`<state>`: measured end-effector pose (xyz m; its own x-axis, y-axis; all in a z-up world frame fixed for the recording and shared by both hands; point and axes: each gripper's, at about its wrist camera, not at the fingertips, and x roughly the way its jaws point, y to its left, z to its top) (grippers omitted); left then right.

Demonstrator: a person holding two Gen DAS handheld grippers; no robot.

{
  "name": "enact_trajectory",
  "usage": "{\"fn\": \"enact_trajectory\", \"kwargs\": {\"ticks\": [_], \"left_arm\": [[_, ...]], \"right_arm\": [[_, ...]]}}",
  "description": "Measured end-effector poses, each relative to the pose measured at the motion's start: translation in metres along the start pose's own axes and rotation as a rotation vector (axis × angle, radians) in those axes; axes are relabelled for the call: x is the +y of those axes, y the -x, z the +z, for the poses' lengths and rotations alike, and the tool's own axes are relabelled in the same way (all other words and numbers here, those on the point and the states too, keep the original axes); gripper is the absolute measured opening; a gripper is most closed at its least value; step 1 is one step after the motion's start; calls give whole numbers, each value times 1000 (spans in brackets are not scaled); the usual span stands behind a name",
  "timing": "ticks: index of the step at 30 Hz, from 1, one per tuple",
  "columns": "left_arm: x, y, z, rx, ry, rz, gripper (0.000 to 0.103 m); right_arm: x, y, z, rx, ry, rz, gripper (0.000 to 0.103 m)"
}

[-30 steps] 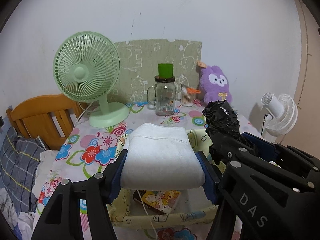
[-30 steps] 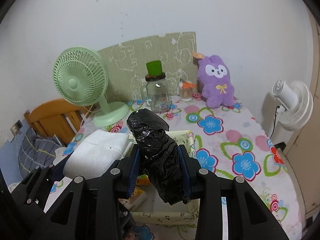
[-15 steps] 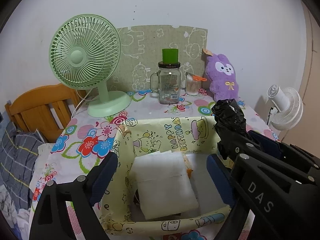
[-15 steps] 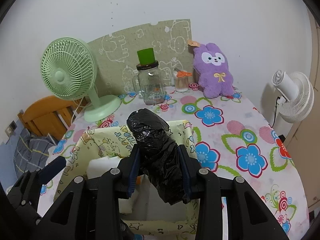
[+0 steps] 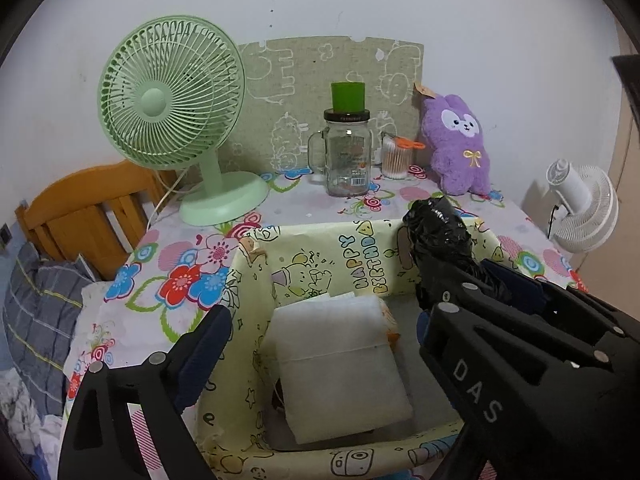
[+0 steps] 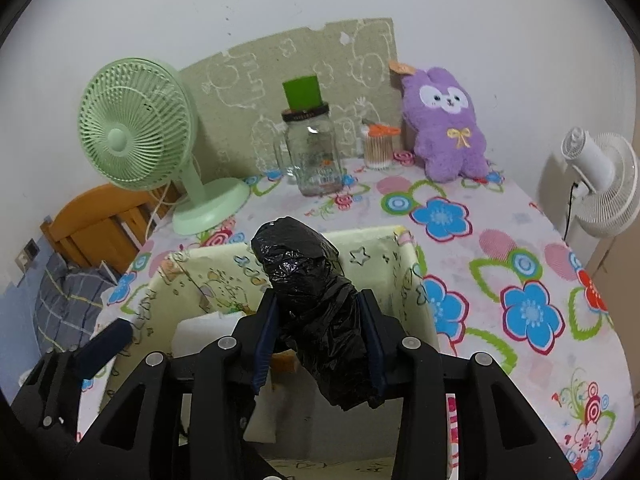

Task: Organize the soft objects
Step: 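Lower the white towel and black bag into the storage box and open both grippers, then move both grippers back from the storage box to the item pile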

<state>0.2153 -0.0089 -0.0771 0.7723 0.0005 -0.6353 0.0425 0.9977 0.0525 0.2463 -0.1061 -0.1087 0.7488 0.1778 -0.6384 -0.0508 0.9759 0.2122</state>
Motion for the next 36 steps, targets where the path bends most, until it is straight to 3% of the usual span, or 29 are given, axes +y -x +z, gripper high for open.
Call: {"fn": "enact_trajectory", "kwargs": {"ticks": [3,6,8,13,17,36], "left_arm": [[0,-1,0,6,1,-6,95],[2,-1,0,11,11,-16,95],[1,0,1,11,10,-17,95],[-1,10,1,-13,5,-12,97],[-3,19,0,-29,1,-14,97],[-11,71,-3,-103,-9,-35,97]], "right_arm": [[-2,-1,0,7,2,-21,50],[-2,3,0,-3,17,-21,64],[2,7,-1,-10,39,-8,83],[2,18,0,-34,43,-12,84],[3,28,0,-43,56,-31,94],[1,85,-5,-117,54,-43,101]]}}
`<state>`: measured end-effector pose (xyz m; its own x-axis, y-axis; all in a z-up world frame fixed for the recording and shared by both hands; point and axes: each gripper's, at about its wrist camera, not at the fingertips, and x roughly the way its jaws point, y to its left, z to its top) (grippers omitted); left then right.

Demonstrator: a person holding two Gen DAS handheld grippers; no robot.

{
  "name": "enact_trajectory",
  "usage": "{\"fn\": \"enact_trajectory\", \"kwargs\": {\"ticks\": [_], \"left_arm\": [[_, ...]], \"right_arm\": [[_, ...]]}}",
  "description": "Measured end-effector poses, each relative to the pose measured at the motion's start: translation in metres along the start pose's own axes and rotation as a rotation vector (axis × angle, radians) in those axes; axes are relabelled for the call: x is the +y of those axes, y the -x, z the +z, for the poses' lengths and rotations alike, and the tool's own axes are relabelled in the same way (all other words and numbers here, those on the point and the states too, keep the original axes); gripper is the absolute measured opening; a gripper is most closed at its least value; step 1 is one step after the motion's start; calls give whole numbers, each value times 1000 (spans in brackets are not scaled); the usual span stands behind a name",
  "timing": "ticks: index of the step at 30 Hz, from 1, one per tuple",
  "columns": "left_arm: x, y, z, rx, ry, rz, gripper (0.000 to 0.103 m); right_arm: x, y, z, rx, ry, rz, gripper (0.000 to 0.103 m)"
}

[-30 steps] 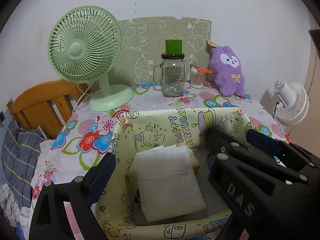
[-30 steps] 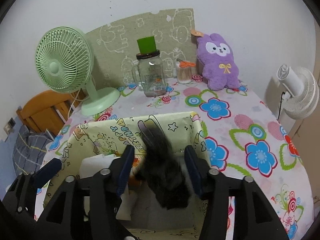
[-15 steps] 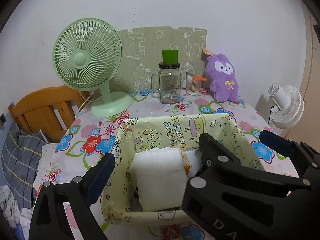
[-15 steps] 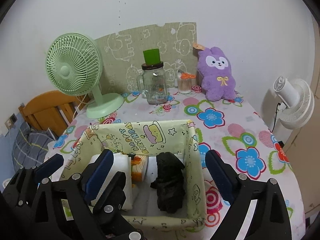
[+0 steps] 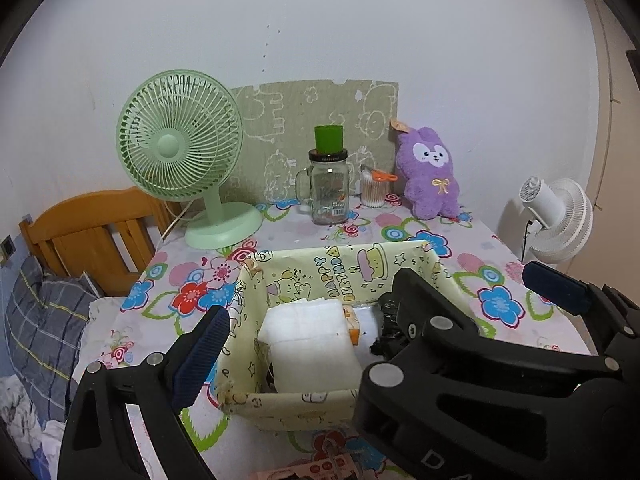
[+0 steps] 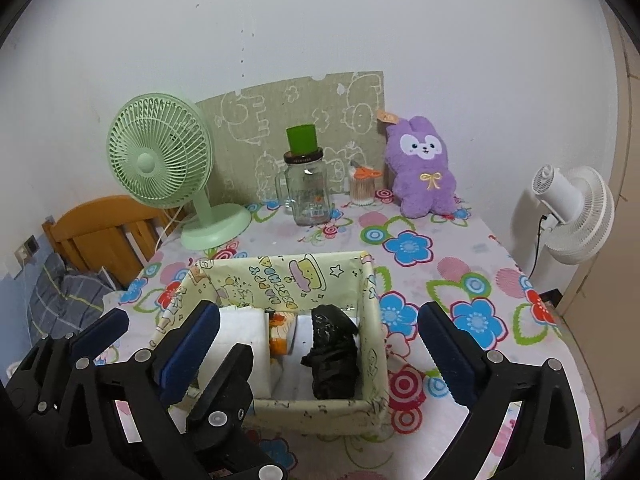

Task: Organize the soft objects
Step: 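Move both grippers back from the storage box to the item pile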

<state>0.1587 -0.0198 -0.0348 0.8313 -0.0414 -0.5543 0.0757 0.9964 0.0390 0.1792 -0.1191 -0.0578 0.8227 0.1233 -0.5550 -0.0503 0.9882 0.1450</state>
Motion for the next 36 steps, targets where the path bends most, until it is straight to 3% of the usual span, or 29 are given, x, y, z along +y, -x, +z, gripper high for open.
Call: {"fn": "enact_trajectory", "kwargs": {"ticks": [17,36], "left_arm": [[-4,38,-14,-19,41,-27,97],[-15,59,-48,1,24,-64,99]], "right_arm": [[-2,51,-14,-54,6,-23,102],[-12,79,-50,-43,-12,-30,102]]}}
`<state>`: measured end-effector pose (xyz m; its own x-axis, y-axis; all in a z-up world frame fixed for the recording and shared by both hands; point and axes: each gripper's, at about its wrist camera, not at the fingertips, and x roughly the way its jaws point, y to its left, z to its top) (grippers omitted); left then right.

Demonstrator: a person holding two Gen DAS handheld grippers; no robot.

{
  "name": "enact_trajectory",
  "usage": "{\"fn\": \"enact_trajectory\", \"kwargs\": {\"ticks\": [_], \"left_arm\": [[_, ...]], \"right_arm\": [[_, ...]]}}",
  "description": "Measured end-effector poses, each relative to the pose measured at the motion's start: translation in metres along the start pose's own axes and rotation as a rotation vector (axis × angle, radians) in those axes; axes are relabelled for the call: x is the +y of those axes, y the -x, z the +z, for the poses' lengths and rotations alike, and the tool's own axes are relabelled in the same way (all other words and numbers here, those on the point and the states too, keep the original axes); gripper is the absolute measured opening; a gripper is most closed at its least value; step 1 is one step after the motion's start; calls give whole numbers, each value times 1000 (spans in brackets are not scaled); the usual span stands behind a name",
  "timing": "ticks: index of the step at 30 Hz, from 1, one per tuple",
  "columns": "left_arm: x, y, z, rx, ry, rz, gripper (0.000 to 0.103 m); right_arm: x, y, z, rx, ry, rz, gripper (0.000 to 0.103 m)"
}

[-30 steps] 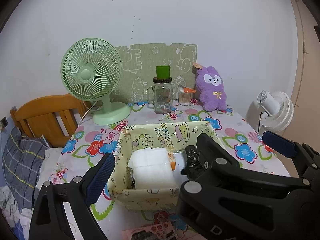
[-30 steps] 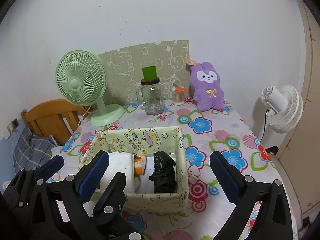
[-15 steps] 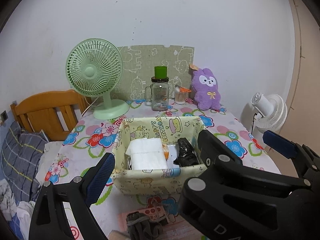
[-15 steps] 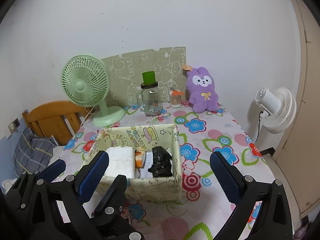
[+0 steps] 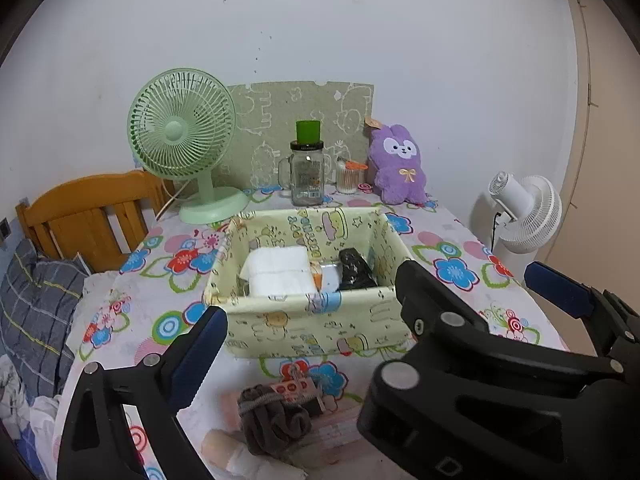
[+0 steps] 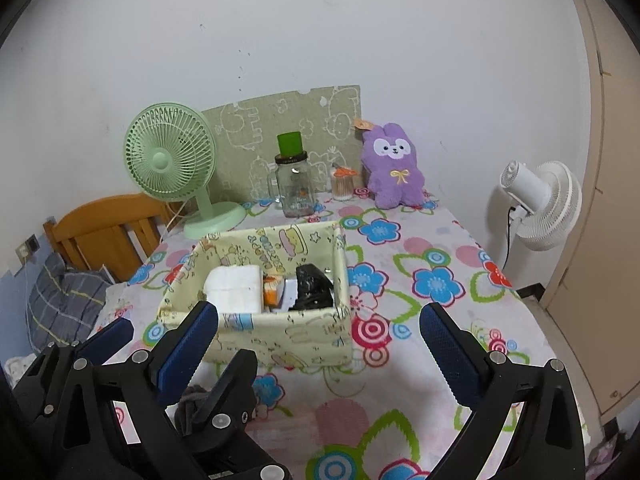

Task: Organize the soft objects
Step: 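Move both grippers back from the storage box to the item pile, then grasp the grey knit drawstring pouch with the left gripper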

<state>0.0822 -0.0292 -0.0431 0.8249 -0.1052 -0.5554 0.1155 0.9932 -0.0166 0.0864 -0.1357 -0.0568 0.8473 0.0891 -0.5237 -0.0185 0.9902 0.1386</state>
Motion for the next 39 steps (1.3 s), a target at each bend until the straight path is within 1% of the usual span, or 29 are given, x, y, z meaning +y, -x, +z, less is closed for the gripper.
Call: {"fn": "enact_trajectory", "kwargs": {"ticks": [5,12,15,19,23,30,39], "left_arm": [[-2,0,-11,5,-1,1,99],[-3,1,-27,6,-14,26,99],[0,-2,-34,23,-9,28,99],[6,-4,-45,32,-4,64,99],[12,-5,-55,43,-5,88,99],[23,-10,-71,75,18,87,99],[32,-15,-88,99,26,78,99]], "right_arm": [[-5,4,-13,3,-12,6,102],[-5,1,-29,21,-8,11,102],[-4,-1,-36,25,-5,14,102],[1,-2,-48,21,8,6,102],[6,-7,-59,45,5,39,102],[14,-15,-75,78,11,59,102],[20,-26,-91,118,19,48,102]]}}
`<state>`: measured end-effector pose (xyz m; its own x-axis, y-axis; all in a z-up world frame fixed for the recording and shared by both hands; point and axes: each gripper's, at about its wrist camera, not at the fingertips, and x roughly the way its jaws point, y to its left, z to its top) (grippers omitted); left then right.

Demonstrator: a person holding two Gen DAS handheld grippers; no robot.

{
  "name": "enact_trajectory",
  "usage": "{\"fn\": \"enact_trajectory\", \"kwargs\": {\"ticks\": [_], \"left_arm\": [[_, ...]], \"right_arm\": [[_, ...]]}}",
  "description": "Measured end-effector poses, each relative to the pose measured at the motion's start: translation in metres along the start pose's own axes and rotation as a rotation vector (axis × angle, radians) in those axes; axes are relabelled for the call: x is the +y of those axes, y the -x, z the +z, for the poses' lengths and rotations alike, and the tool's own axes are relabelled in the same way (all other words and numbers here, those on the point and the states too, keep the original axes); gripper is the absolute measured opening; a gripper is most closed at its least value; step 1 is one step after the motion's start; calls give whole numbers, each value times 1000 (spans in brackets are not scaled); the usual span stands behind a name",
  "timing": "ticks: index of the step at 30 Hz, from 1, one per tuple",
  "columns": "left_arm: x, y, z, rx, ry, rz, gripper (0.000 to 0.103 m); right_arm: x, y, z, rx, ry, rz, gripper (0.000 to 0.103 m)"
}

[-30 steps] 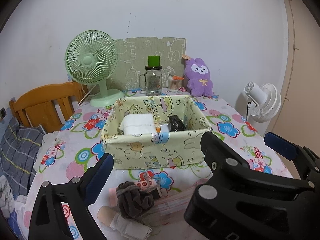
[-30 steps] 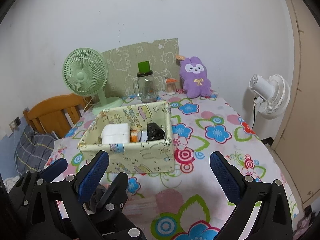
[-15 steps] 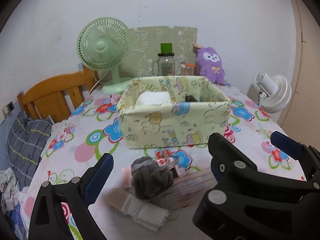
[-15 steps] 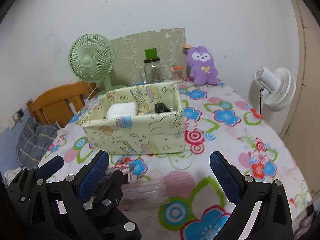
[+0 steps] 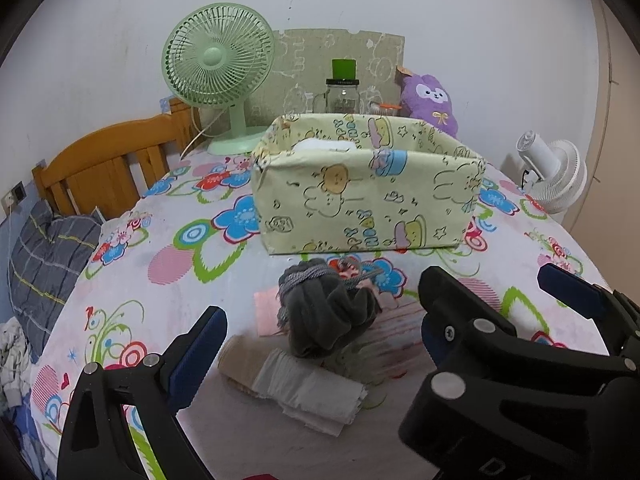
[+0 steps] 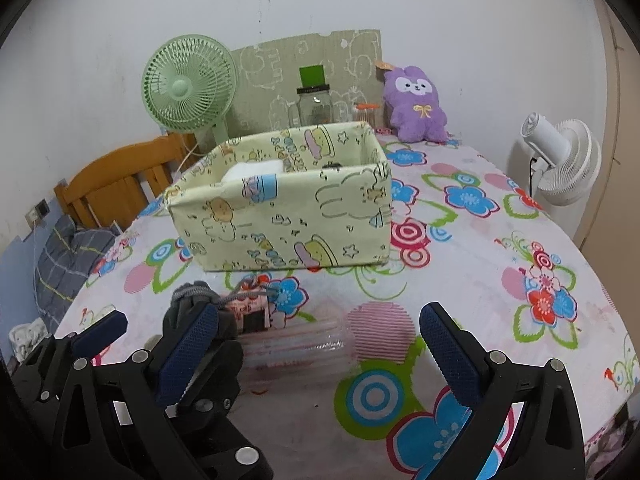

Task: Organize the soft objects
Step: 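Grasp the grey knit drawstring pouch with the left gripper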

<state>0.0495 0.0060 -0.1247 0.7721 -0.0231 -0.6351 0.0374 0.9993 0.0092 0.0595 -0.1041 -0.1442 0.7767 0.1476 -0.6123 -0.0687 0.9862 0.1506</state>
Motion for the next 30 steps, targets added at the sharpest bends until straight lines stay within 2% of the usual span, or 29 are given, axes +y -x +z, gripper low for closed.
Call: {"fn": "enact_trajectory", "kwargs": {"ticks": [6,13,16,18,20,21,25,30], "left_arm": [[8,-12,0,25,21,10,97],[7,-17,6,13,27,-13,93],[6,-22,8,15,21,-13,87],[7,-24,8,19,24,-19,78],[9,-28,8,32,34,-28,62],[10,-30,8,37,38,-30,58],[12,-28,6,39,35,-22,52],[13,-22,3,36,30,-8,50]], "right_arm": [[1,-9,-4,23,-10,0,102],[1,-13,4,28,-9,-4,102],[-1,-17,5,32,-11,-10,102],[-2,-19,5,39,-14,-13,102],[-2,-22,4,47,-14,-14,102],[-2,-23,4,52,-13,-13,102],[-1,-25,3,59,-10,-8,102],[1,-23,1,64,-3,-7,102]]}}
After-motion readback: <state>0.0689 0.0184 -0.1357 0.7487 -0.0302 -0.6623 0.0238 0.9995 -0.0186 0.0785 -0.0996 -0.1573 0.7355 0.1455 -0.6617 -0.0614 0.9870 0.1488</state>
